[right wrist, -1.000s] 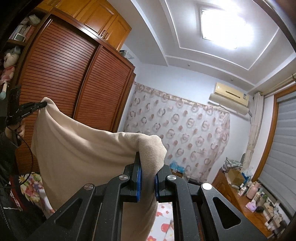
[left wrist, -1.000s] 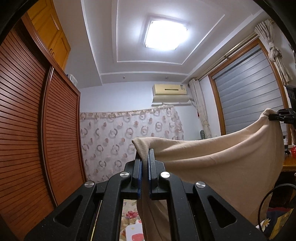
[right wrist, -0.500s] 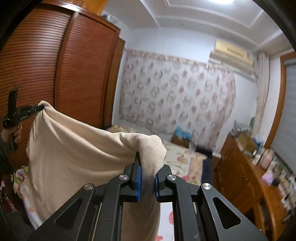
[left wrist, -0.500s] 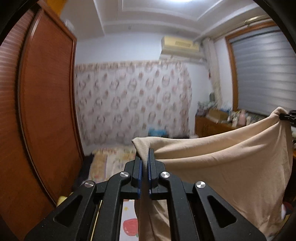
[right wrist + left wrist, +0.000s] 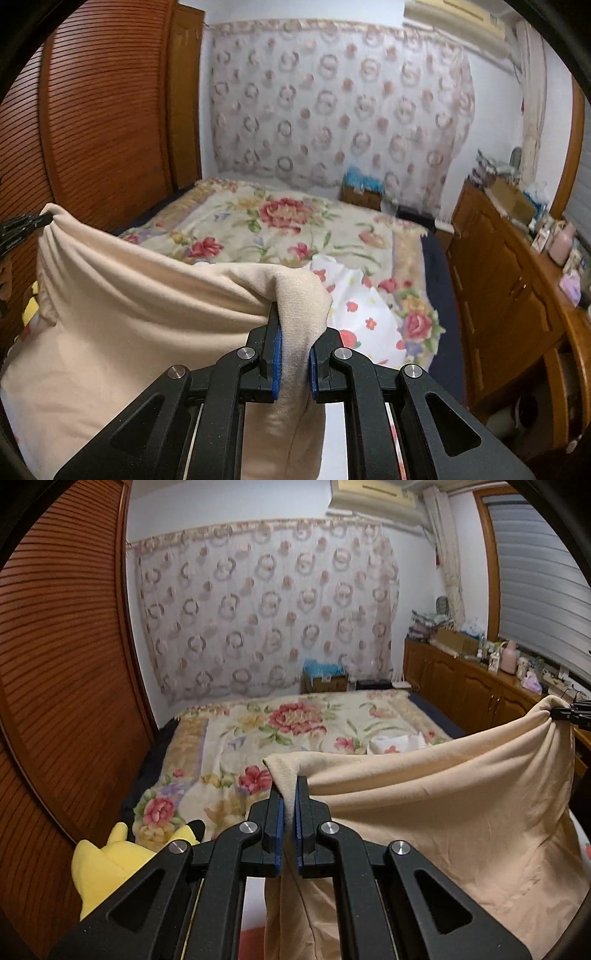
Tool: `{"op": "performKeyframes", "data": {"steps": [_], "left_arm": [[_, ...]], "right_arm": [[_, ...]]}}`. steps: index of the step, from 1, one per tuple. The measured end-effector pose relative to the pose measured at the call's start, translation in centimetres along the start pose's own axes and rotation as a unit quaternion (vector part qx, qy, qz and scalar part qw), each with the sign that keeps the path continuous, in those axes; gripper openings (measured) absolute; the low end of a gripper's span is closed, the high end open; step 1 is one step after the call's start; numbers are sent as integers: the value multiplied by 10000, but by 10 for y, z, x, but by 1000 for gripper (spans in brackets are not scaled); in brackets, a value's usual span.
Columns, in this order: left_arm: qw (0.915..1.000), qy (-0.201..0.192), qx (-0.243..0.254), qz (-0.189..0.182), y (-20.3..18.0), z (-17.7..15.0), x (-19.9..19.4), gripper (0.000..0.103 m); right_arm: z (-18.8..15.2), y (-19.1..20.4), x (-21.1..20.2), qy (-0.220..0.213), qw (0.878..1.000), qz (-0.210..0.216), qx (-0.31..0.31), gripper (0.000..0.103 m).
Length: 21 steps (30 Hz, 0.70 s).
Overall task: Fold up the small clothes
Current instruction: 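Lower the lifted shirt onto the bed with both tools and open them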
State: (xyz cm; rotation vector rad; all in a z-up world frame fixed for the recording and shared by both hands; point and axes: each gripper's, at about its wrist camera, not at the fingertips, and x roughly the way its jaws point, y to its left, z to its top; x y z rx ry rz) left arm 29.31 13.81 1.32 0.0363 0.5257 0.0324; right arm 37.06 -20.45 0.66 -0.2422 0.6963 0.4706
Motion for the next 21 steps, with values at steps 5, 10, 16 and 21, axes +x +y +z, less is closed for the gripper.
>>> {"op": "performKeyframes", "data": {"steps": [5,10,16,21], "left_arm": [[9996,283,-37,-16,2,-7,33,6],[9988,496,32,-32,3,-8,62,6],[9973,716,13,-168,5,-9,83,23],[9951,916,19,-380,8,-22,73,55]], "right_arm": [[26,0,37,236,9997,14,87,11],[26,-1,52,475,9988,20,128,11],[16,3,62,635,9974,72,341,20],[5,7,47,592,9970,81,496,34]]}}
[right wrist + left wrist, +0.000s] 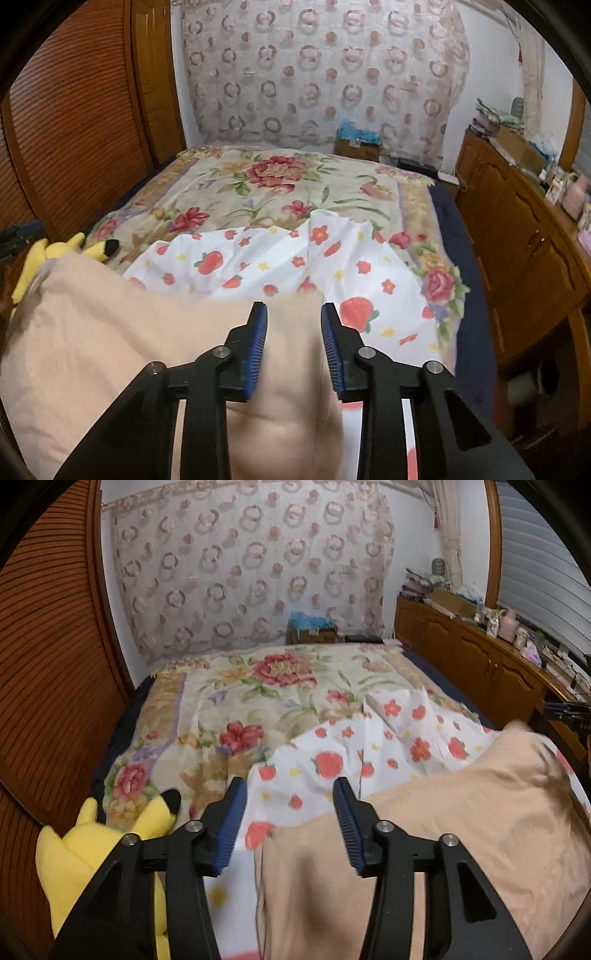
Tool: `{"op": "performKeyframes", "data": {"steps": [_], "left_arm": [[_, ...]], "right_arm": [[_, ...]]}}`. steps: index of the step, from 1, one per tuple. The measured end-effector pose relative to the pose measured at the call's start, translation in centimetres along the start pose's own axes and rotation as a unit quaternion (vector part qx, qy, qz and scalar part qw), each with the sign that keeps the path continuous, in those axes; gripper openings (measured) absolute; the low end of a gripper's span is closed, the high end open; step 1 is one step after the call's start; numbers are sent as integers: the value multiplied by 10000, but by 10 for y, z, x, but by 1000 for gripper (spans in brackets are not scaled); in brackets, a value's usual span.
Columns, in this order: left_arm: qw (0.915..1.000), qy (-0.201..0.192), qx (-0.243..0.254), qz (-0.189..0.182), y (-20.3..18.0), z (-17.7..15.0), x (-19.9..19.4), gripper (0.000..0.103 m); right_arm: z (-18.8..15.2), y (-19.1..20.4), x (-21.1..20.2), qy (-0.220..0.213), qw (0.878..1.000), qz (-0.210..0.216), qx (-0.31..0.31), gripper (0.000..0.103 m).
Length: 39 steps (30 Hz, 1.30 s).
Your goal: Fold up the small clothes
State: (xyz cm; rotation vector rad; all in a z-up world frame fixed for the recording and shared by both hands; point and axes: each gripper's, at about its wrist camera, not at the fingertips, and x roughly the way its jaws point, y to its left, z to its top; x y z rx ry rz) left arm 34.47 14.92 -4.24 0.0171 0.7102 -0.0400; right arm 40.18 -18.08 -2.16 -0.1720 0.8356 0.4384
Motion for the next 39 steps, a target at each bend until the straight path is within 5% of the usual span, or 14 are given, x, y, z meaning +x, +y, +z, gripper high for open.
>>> {"op": "performKeyframes", "data": {"steps": [6,10,16,34,39], "left_arm": [[9998,183,45,-97,-5,-35,-28,73],[9993,363,12,7,-6,-62,-42,74],[9977,678,-63,-51,-10,-91,-47,74],[9965,766,-324,92,-12,-109,-56,74],[9961,735,-476,114,-9,-108,-61,57]], "right_arm": [[-49,-1,-28,76,9992,266,277,36],[-83,1,-42,317,9983,322,375,46],[-112,3,-64,499,9970,431,395,47],[-100,4,-40,447,9970,282,567,47],[-111,13,-41,330,9984,157,426,47]]}}
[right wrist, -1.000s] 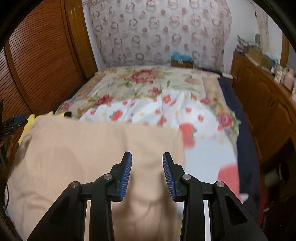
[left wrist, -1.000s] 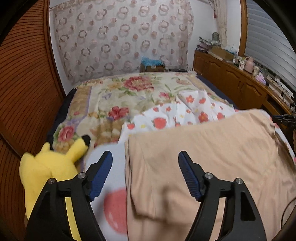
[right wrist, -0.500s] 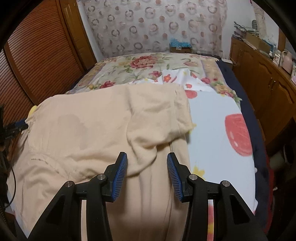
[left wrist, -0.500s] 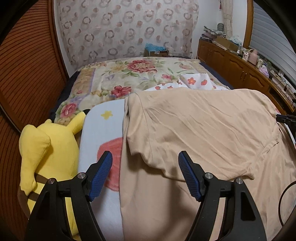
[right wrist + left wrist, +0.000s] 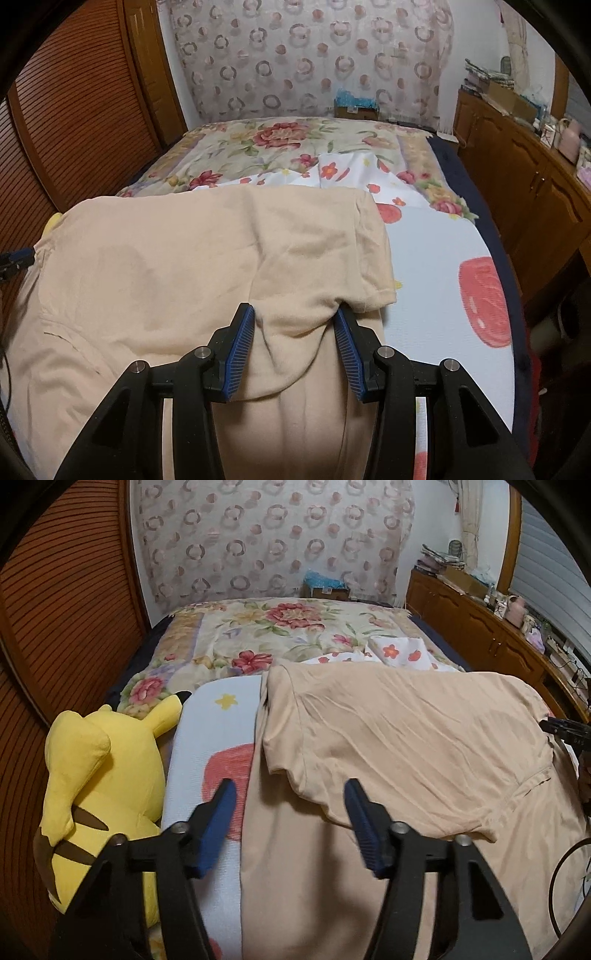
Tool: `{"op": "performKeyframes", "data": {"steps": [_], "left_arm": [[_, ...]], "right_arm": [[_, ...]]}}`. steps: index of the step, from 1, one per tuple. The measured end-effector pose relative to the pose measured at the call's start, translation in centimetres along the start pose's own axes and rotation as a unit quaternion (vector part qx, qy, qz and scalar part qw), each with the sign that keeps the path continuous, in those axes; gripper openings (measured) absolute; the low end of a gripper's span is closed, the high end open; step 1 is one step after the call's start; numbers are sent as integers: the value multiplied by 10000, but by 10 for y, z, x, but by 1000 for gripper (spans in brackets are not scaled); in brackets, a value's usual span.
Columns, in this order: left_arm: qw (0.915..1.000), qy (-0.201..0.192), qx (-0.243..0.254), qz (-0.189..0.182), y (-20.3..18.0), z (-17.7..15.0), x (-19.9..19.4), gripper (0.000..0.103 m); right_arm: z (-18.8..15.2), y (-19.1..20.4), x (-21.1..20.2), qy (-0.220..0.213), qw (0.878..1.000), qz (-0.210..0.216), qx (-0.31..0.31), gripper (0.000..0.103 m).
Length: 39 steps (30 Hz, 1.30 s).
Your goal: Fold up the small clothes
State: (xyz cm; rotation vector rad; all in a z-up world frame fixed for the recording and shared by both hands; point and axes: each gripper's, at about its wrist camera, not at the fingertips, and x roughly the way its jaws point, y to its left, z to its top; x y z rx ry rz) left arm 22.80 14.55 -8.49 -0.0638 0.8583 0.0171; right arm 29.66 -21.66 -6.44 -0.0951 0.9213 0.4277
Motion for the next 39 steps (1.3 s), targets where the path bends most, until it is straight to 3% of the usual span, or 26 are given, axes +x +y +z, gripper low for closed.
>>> {"op": "performKeyframes", "data": {"steps": [2,5,15,20,24,28,29,30,34,39], "left_arm": [[9999,39,-70,-97,0,1,1,45],[9993,86,-200,-295,1,3,4,35],[9984,184,-477,-231,4,16,21,35],[9992,193,-294,-190,-3,22,29,8],[9996,136,-186,-190,-5,26,31,6],[9996,219,-193,5,-2,27,35,5],[9995,216,-236,-63,0,26,36,5],[9992,199,-304,-150,2,25,35,5],[9993,38,-349,-95,5,25,24,3],[9987,-373,-342,-46,2,30,-14,2]], "right_arm": [[-1,0,0,-1,10000,9,6,47],[-1,0,-1,-9,10000,69,40,47],[1,0,-1,10,10000,-55,-74,47],[3,0,-1,51,9999,-91,-10,47],[9,-5,-2,81,9999,67,132,38],[15,-12,7,176,9992,146,330,17],[15,-14,8,152,9991,147,355,8],[16,-15,9,135,9990,192,388,5],[14,-13,2,-70,9987,294,400,3],[13,-6,-38,-753,9963,330,254,3]]}}
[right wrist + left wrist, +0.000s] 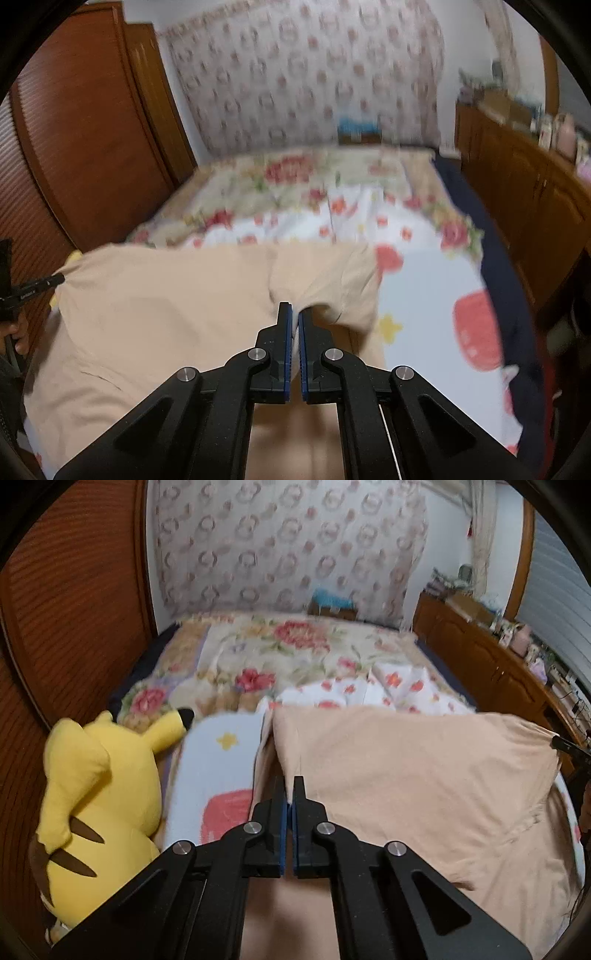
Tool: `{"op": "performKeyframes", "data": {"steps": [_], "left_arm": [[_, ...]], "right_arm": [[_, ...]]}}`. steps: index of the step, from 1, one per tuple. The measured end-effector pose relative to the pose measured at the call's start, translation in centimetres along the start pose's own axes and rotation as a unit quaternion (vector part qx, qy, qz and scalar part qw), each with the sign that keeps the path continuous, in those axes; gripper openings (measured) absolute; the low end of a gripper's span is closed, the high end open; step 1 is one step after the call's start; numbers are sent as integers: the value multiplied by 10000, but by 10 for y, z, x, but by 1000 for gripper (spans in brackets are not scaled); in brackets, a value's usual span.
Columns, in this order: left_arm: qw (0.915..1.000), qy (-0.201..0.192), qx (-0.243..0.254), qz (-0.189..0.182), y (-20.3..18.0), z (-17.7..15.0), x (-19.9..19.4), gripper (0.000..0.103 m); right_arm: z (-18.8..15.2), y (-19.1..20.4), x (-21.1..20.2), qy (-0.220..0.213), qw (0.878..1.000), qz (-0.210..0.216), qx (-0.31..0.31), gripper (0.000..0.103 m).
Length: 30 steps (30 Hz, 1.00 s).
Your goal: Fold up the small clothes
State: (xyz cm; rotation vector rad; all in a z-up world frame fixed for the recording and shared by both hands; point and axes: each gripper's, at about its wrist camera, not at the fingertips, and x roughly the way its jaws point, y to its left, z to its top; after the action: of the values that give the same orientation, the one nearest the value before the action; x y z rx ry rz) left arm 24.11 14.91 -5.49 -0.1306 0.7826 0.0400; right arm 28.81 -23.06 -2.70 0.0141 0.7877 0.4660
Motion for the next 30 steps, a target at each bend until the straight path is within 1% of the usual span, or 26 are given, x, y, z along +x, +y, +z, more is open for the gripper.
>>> {"op": "performKeyframes", "data": {"steps": [3,8,13,16,19,21,23,26,28,30], "left_arm": [[9996,-288,30,-66,-5,3,-25,2],[9977,-639,45,-214,-10,0,-62,2],[9965,-807,39,-234,-8,-10,-91,2],[9957,-892,27,-228,-4,-18,-109,2],[9957,-908,65,-161,-2,-30,-123,2],[9958,-898,70,-130,1,-41,-132,2],[9965,-828,52,-123,3,-53,-141,2],[9970,-765,30,-129,8,-72,-153,2],[9972,-730,112,-118,7,-83,-162,2],[9970,-745,176,-85,7,-89,-170,2]], "right_arm": [[2,8,-27,-327,9994,46,-86,3],[-10,15,-62,-622,9978,62,-215,3],[-25,17,-95,-889,9955,117,-310,3],[-38,23,-108,-964,9946,174,-344,3],[-54,25,-122,-962,9943,169,-426,3],[-68,27,-131,-882,9950,141,-440,3],[-79,28,-141,-827,9956,147,-426,3],[-95,30,-161,-805,9957,149,-427,3],[-104,30,-175,-796,9959,103,-413,3],[-116,30,-192,-836,9958,171,-344,3]]}}
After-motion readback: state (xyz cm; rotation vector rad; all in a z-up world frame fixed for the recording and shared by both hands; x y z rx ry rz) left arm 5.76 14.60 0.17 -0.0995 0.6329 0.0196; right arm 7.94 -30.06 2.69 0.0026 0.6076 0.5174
